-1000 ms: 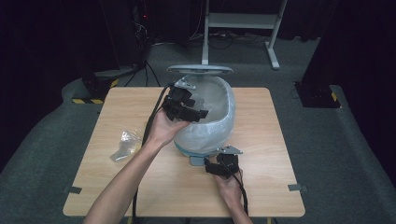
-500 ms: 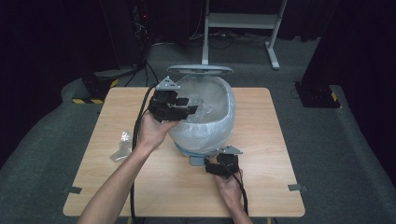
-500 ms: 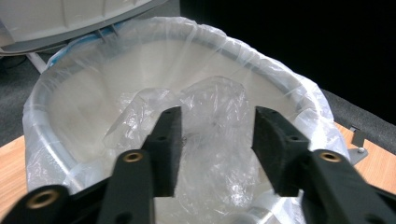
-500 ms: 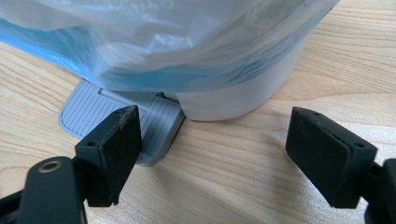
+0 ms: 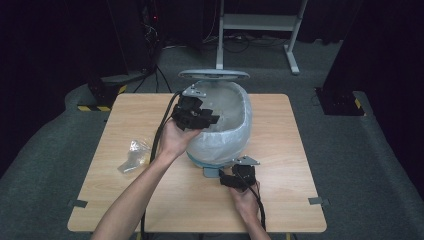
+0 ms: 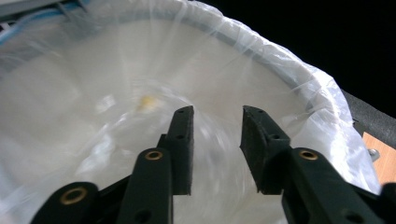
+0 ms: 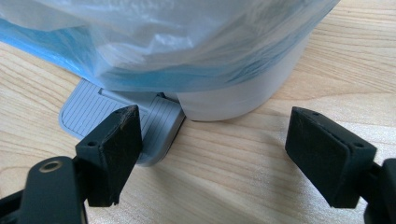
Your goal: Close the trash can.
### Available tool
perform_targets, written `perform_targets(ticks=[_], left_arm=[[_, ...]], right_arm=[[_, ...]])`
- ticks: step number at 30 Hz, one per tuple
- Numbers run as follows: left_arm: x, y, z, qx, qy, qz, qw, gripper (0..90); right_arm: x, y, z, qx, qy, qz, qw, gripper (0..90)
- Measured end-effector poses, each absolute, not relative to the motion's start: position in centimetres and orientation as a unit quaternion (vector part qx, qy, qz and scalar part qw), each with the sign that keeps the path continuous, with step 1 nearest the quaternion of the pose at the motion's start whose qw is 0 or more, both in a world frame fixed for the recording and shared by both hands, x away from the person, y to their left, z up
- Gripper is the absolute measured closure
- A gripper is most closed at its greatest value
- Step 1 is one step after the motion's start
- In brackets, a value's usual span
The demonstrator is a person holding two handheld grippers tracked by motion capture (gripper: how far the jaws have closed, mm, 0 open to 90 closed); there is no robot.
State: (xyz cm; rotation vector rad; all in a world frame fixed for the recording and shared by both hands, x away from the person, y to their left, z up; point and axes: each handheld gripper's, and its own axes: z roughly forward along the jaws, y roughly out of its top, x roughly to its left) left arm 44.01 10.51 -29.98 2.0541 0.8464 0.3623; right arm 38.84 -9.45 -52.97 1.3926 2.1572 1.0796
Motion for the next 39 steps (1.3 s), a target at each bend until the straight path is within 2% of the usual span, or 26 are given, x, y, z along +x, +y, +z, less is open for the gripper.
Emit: perform_targets(ticks=[14, 27, 39], left_arm=[[42.3, 13.2, -28.4, 0.801, 0.345, 0.163, 0.462, 49.8], [41.6, 15.2, -29.1, 0.785, 0.353, 0.177, 0.477, 36.9], [40.9, 17.7, -29.7, 0.761, 0.364, 0.175, 0.507, 38.2]], right_arm=[[38.9, -9.5, -53.0, 0.492, 0.762, 0.382, 0.177, 18.3], [38.8, -9.4, -53.0, 0.492, 0.762, 0.382, 0.177, 18.7], [38.8, -9.4, -53.0, 0.492, 0.762, 0.382, 0.177, 18.8]])
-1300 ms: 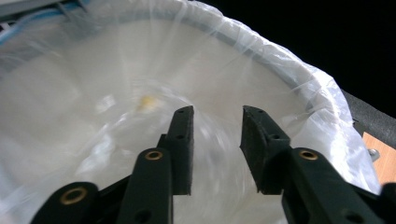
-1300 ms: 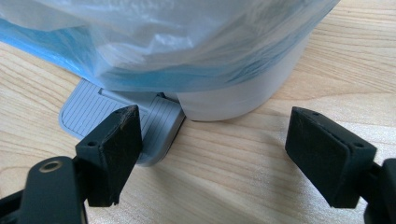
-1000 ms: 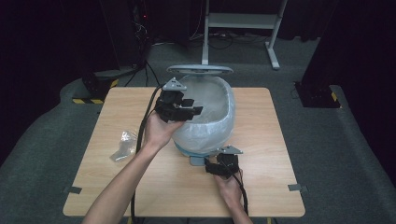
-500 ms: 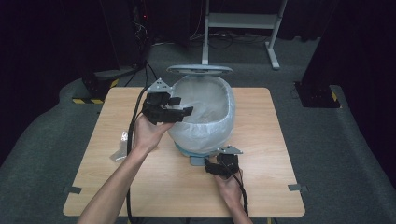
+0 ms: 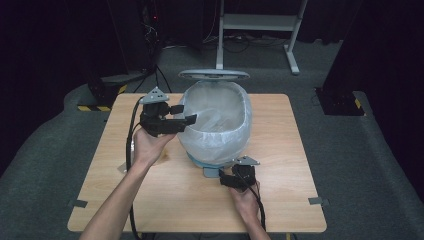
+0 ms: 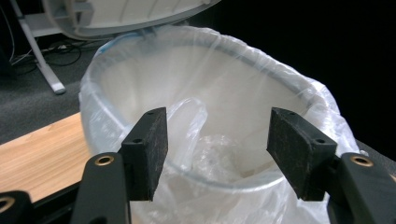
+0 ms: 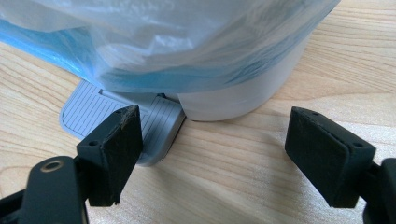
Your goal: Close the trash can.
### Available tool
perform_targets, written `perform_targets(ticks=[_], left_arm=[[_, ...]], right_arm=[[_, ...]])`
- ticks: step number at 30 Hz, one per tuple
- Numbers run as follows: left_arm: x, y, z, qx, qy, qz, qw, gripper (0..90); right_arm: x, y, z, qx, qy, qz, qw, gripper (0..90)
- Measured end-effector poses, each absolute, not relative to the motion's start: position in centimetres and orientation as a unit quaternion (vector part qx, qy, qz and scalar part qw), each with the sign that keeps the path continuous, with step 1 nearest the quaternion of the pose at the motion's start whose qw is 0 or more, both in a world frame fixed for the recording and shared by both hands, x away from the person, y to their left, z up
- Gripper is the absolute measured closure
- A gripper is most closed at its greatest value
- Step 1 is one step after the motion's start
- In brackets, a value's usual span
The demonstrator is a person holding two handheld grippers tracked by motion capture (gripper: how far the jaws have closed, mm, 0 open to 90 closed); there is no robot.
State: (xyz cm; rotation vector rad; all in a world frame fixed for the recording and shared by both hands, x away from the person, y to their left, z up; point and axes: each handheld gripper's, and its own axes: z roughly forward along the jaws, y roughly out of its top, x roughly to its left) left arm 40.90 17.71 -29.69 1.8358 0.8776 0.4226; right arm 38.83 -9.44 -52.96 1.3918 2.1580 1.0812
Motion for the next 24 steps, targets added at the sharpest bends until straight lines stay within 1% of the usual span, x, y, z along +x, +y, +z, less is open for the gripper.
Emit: perform_targets(ticks=[8, 13, 16, 20, 24], left_arm=[[40.7, 18.8, -29.9, 0.752, 0.380, 0.176, 0.508, 38.5], [40.2, 19.2, -30.4, 0.743, 0.387, 0.195, 0.510, 35.3], [40.0, 19.6, -30.8, 0.742, 0.397, 0.206, 0.499, 31.4], [40.0, 20.3, -31.3, 0.742, 0.401, 0.203, 0.497, 32.4], [39.8, 20.9, -31.8, 0.751, 0.403, 0.206, 0.482, 33.5]], right_arm=[[38.9, -9.5, -53.0, 0.490, 0.763, 0.382, 0.179, 18.8], [38.9, -9.5, -53.0, 0.490, 0.763, 0.382, 0.178, 18.8], [38.8, -9.5, -53.0, 0.489, 0.763, 0.382, 0.178, 19.0], [38.8, -9.5, -53.0, 0.492, 0.762, 0.382, 0.176, 19.0], [38.8, -9.5, -53.0, 0.492, 0.762, 0.382, 0.176, 19.0]])
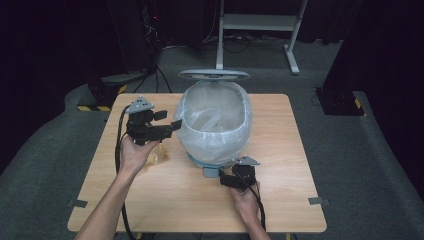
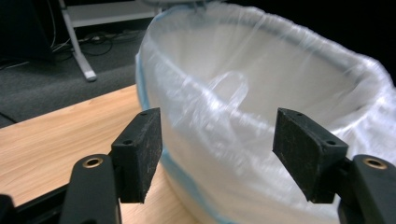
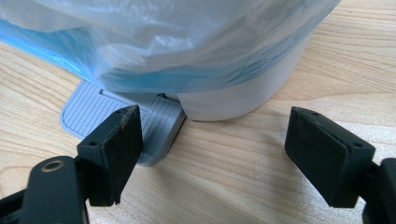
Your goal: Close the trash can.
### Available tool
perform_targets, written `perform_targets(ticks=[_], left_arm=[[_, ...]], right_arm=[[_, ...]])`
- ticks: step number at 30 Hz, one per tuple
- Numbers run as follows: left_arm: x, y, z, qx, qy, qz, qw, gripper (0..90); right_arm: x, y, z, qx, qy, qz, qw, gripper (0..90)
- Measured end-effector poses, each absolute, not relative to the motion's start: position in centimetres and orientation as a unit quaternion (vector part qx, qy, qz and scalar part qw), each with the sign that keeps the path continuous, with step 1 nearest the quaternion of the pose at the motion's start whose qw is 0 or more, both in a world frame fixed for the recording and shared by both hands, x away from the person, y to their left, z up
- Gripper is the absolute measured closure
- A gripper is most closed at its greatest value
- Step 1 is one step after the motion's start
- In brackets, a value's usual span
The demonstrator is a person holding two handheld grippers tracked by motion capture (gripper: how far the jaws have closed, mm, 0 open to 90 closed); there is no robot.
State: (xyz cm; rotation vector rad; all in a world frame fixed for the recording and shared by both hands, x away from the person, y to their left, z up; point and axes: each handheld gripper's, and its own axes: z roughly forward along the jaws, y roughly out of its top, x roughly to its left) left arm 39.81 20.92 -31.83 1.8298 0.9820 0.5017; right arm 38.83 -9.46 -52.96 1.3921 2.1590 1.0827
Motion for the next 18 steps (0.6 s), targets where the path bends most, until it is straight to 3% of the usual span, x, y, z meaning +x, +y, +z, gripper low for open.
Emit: perform_targets(ticks=[6, 18], left_arm=[[39.1, 22.0, -32.6, 0.750, 0.380, 0.236, 0.486, 37.1], [38.6, 25.2, -34.6, 0.739, 0.418, 0.183, 0.495, 30.8]], right_arm=[[38.9, -9.5, -53.0, 0.489, 0.763, 0.382, 0.178, 19.0], [38.8, -9.5, -53.0, 0.489, 0.764, 0.382, 0.179, 19.1]])
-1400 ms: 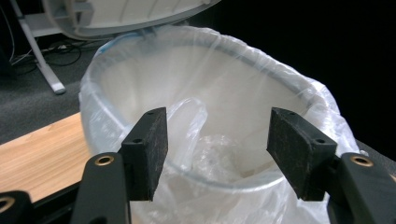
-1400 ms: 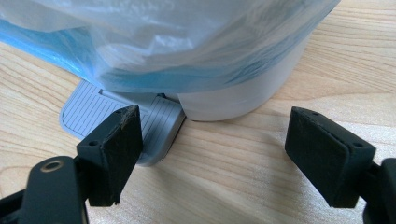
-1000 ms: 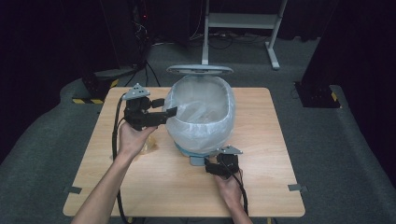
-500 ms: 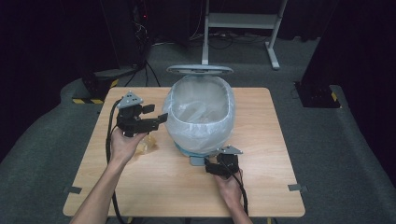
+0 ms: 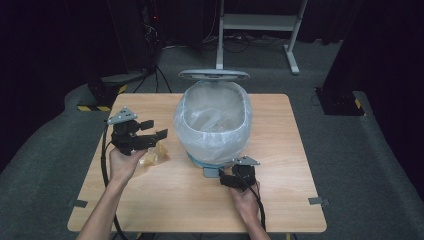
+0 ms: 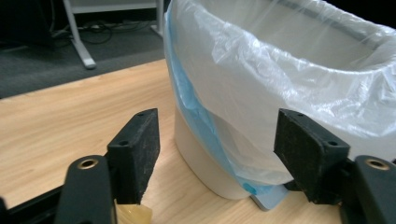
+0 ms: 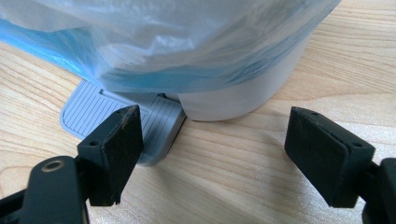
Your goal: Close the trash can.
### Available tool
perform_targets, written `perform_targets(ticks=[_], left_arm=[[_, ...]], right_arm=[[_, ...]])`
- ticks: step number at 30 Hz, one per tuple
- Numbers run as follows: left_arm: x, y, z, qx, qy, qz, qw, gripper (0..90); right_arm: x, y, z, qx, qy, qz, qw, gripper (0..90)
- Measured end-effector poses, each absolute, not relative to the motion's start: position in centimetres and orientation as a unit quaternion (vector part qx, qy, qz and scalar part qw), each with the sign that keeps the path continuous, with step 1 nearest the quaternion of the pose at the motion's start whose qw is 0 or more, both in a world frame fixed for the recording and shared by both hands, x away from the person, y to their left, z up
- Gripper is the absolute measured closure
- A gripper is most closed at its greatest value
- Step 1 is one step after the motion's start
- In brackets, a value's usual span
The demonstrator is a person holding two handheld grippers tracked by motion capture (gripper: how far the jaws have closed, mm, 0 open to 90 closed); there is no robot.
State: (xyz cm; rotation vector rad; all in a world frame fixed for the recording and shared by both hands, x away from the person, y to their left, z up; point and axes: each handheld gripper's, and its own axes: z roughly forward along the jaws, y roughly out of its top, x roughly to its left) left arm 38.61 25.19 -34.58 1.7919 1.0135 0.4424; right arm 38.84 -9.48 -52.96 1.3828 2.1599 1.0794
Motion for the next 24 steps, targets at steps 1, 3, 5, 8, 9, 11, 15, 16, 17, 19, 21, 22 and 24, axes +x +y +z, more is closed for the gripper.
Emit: perform_targets(ticks=[1, 3, 5, 8, 9, 11, 15, 16, 17, 19, 21, 22, 24], left_arm=[[38.5, 25.4, -34.8, 0.740, 0.420, 0.186, 0.491, 30.7], [38.4, 25.6, -35.1, 0.741, 0.424, 0.189, 0.485, 29.8], [38.4, 25.7, -35.4, 0.743, 0.426, 0.194, 0.479, 28.2], [38.3, 26.0, -35.7, 0.743, 0.429, 0.194, 0.476, 26.1], [38.3, 26.0, -35.8, 0.742, 0.430, 0.195, 0.475, 25.6], [38.2, 26.2, -36.1, 0.741, 0.432, 0.196, 0.475, 25.1], [38.0, 26.6, -36.7, 0.735, 0.436, 0.194, 0.481, 26.1], [38.0, 26.7, -36.8, 0.734, 0.438, 0.194, 0.481, 26.5], [38.0, 26.9, -37.0, 0.733, 0.440, 0.193, 0.481, 26.8], [37.9, 27.1, -37.1, 0.732, 0.441, 0.195, 0.482, 27.8], [37.9, 27.3, -37.3, 0.731, 0.444, 0.194, 0.481, 28.2], [37.9, 27.4, -37.4, 0.732, 0.445, 0.193, 0.479, 28.3], [37.9, 27.5, -37.7, 0.730, 0.448, 0.184, 0.482, 28.0]], right_arm=[[38.8, -9.5, -53.0, 0.489, 0.764, 0.382, 0.179, 19.1], [38.8, -9.5, -53.0, 0.489, 0.764, 0.381, 0.179, 19.1], [38.8, -9.5, -53.0, 0.489, 0.764, 0.382, 0.179, 19.1], [38.8, -9.5, -53.0, 0.488, 0.764, 0.382, 0.180, 19.1], [38.8, -9.5, -53.0, 0.488, 0.764, 0.382, 0.180, 19.1], [38.8, -9.5, -53.0, 0.488, 0.764, 0.382, 0.180, 19.1], [38.8, -9.5, -53.0, 0.488, 0.764, 0.382, 0.180, 19.1], [38.8, -9.5, -53.0, 0.488, 0.764, 0.382, 0.180, 19.1], [38.8, -9.5, -53.0, 0.488, 0.764, 0.382, 0.180, 19.1], [38.8, -9.5, -53.0, 0.488, 0.764, 0.382, 0.180, 19.1], [38.8, -9.5, -53.0, 0.488, 0.764, 0.382, 0.180, 19.1], [38.8, -9.5, -53.0, 0.488, 0.764, 0.382, 0.180, 19.1], [38.8, -9.5, -53.0, 0.488, 0.764, 0.382, 0.180, 19.1]])
